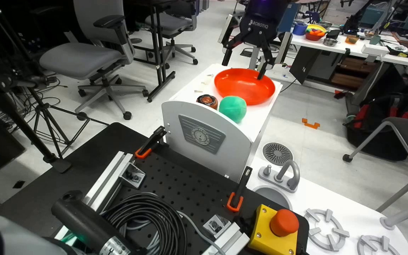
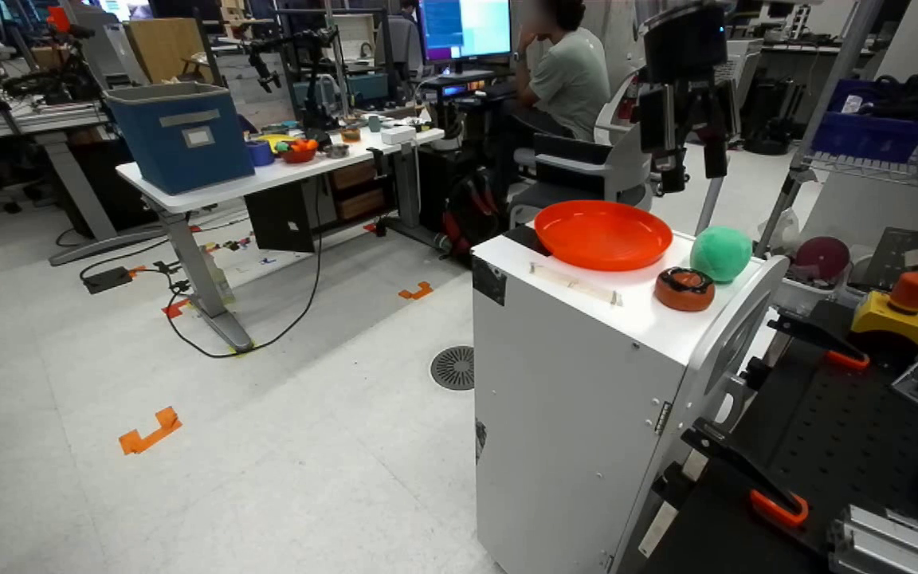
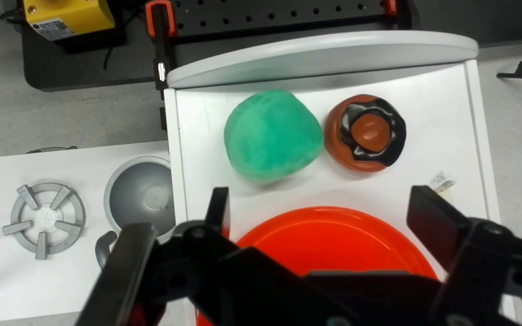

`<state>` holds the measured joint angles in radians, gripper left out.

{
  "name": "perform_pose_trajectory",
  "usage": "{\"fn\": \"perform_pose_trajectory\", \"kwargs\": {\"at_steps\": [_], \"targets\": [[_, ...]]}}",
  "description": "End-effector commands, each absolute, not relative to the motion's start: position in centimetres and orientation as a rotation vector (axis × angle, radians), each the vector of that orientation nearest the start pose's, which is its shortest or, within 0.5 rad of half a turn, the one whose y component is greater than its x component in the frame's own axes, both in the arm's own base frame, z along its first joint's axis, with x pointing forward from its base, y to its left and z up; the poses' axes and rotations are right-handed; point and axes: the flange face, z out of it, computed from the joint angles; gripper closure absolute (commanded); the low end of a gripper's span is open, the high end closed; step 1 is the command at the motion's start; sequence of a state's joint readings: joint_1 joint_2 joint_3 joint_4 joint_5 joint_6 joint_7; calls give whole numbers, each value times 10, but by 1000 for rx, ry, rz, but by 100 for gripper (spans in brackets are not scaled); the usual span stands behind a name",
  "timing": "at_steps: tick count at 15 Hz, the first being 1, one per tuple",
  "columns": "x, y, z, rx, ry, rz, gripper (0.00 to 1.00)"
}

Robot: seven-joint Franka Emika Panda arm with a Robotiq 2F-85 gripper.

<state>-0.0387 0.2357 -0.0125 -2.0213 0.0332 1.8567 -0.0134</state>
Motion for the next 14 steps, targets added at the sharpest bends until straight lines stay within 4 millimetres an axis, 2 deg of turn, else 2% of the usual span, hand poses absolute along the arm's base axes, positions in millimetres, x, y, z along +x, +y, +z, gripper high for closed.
{"fn": "perform_pose_trajectory", "kwargs": {"at_steps": [1,10,14], "targets": [[547,-22,308,-3002,69,644,0],[545,-24,289,-2990,89,699,0],[543,-23,288,-2997,104,716,0]]}}
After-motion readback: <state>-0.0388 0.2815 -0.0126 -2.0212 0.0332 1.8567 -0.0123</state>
